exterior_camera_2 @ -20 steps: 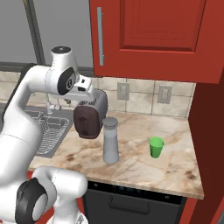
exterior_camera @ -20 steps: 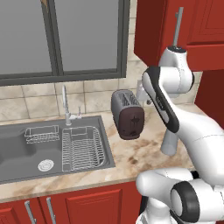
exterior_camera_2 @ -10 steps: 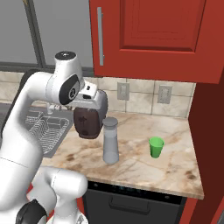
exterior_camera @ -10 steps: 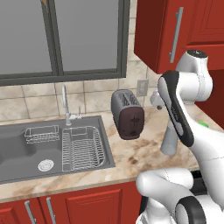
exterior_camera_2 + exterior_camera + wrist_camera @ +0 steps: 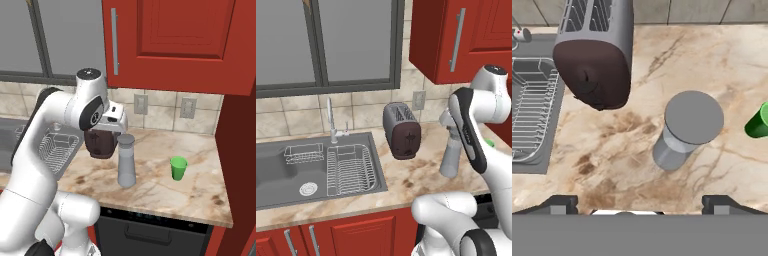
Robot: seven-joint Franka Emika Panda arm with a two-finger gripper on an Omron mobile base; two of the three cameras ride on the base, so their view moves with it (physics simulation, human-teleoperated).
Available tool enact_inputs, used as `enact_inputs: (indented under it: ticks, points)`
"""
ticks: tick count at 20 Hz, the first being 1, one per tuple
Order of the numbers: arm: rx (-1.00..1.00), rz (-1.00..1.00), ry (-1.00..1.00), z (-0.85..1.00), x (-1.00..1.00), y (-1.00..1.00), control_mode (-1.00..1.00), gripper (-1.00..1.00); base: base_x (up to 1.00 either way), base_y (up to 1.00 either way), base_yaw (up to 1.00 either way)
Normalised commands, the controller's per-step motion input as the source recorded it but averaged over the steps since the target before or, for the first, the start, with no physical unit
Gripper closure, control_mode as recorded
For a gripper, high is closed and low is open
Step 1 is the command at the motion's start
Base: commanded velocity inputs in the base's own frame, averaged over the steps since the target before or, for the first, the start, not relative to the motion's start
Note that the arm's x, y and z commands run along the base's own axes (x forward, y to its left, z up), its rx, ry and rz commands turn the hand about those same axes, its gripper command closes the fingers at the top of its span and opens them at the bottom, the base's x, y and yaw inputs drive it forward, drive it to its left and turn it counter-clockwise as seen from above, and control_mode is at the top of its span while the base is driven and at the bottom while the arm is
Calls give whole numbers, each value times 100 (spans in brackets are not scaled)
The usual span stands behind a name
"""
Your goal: Place the pitcher and cup on the dining counter for serving.
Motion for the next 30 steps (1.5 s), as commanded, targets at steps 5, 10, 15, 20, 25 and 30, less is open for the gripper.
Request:
enact_inputs:
  ticks: [5,10,15,20,25,30]
  points:
    - [0,-3,0,-41,2,-28,-100,-100,0,0,0]
    - [0,-8,-3,-57,6,-22,-100,-100,0,0,0]
    - [0,-4,-5,-40,18,-9,-100,-100,0,0,0]
    - [0,0,-7,-19,21,0,-100,-100,0,0,0]
    - [0,1,-8,-14,23,-4,-100,-100,0,0,0]
    - [0,5,-6,-14,22,-21,-100,-100,0,0,0]
